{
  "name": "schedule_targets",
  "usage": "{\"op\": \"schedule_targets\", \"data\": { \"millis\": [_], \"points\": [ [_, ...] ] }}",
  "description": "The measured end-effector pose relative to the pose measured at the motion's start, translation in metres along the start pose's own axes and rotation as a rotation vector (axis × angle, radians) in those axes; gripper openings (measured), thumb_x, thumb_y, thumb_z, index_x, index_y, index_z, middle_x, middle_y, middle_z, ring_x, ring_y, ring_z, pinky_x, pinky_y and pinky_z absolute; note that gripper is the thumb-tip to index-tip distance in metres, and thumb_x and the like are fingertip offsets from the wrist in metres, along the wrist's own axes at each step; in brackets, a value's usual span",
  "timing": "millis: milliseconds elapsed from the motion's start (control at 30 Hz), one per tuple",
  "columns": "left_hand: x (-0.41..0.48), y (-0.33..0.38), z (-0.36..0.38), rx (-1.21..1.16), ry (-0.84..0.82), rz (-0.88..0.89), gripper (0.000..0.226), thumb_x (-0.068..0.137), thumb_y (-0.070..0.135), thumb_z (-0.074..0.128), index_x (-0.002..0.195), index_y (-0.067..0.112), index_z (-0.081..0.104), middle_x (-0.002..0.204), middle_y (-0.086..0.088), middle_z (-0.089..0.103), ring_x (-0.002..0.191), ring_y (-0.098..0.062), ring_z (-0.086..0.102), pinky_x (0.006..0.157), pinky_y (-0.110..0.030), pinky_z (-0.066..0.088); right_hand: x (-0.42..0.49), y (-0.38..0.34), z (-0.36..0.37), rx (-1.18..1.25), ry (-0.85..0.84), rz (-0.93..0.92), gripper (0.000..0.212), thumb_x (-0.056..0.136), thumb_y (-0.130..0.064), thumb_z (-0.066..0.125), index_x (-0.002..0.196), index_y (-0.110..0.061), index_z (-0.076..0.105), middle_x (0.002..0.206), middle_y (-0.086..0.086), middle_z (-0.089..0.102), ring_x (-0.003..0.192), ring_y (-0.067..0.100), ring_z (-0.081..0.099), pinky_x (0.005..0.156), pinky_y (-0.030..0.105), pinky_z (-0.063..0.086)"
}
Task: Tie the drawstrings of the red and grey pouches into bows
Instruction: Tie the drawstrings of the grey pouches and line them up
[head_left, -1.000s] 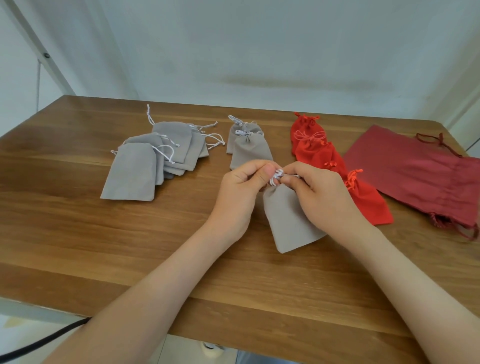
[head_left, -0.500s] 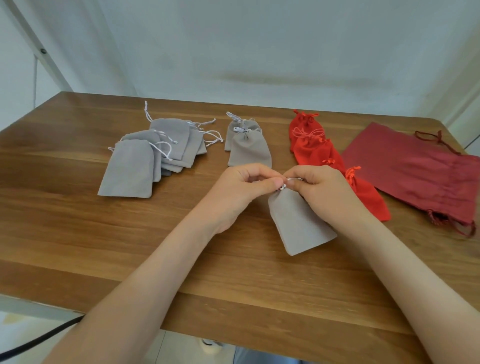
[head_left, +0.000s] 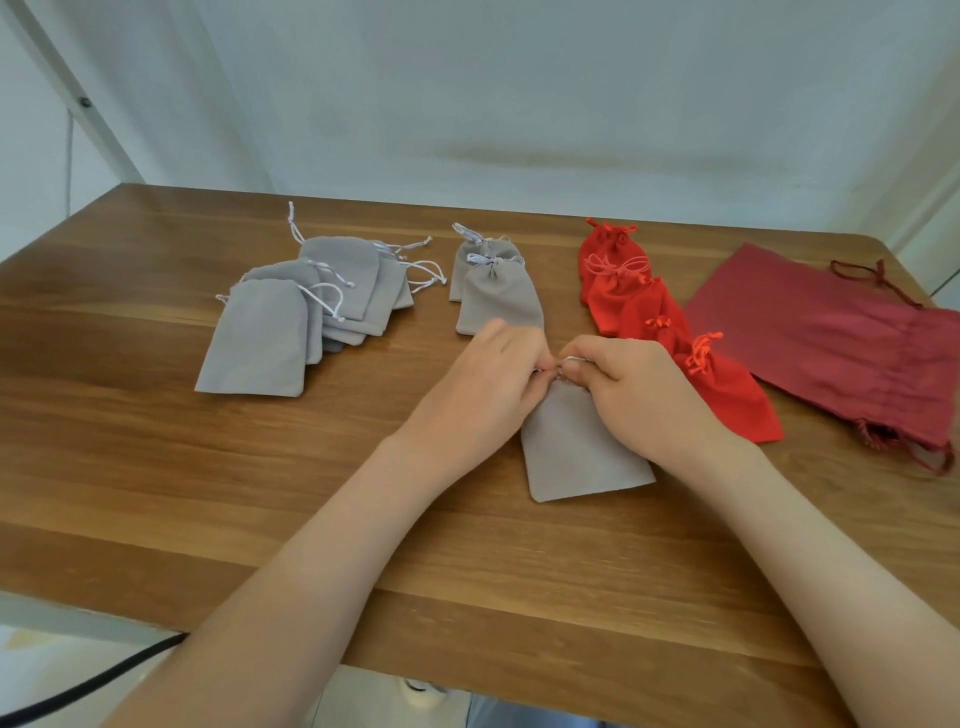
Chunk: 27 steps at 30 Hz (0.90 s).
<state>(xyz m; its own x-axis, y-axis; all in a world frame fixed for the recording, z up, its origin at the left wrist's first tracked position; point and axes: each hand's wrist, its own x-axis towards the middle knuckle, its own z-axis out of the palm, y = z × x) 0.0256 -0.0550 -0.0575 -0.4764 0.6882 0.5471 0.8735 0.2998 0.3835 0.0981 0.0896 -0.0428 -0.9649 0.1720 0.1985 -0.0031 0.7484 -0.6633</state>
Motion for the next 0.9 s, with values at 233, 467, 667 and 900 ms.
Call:
{"op": "schedule_targets", "data": {
  "millis": [233, 467, 667, 900],
  "points": [
    [-0.001, -0.002, 0.014, 0.613, 0.047, 0.353, 0.016, 0.083, -0.005, 0.05, 0.079, 0.007, 0.061, 0.074, -0.009, 0.055, 0.061, -0.023, 0.049, 0.062, -0.035, 0.038, 0.0, 0.003, 0.002, -0.016, -0.036, -0.054, 0.027, 0.094, -0.006, 0.051, 0.07, -0.018, 0.054, 0.064, -0.006, 0.052, 0.062, 0.009, 0.046, 0.061, 0.023, 0.034],
    [-0.003, 0.005, 0.009, 0.52, 0.123, 0.282, 0.025, 0.094, -0.003, 0.046, 0.076, 0.009, 0.059, 0.071, -0.007, 0.053, 0.061, -0.022, 0.048, 0.061, -0.035, 0.042, -0.004, -0.004, 0.0, 0.253, 0.038, -0.006, 0.037, 0.101, -0.023, 0.041, 0.065, -0.015, 0.042, 0.062, -0.008, 0.043, 0.059, 0.002, 0.038, 0.058, 0.022, 0.029],
    [-0.003, 0.011, 0.006, 0.374, 0.19, 0.296, 0.018, 0.092, -0.004, 0.051, 0.084, 0.002, 0.066, 0.076, -0.009, 0.06, 0.07, -0.022, 0.052, 0.067, -0.034, 0.045, -0.001, -0.005, 0.004, 0.552, 0.028, 0.22, 0.033, 0.099, -0.028, 0.046, 0.068, -0.015, 0.047, 0.067, 0.0, 0.043, 0.068, 0.014, 0.04, 0.068, 0.032, 0.032],
    [-0.005, 0.01, 0.007, 0.349, 0.211, 0.262, 0.014, 0.092, 0.002, 0.053, 0.101, 0.002, 0.063, 0.082, -0.009, 0.062, 0.08, -0.018, 0.047, 0.07, -0.03, 0.045, -0.002, -0.012, -0.006, 0.749, -0.109, 0.239, 0.016, 0.098, -0.007, 0.045, 0.097, -0.007, 0.061, 0.088, 0.011, 0.065, 0.079, 0.019, 0.061, 0.07, 0.03, 0.047]
  ]
}}
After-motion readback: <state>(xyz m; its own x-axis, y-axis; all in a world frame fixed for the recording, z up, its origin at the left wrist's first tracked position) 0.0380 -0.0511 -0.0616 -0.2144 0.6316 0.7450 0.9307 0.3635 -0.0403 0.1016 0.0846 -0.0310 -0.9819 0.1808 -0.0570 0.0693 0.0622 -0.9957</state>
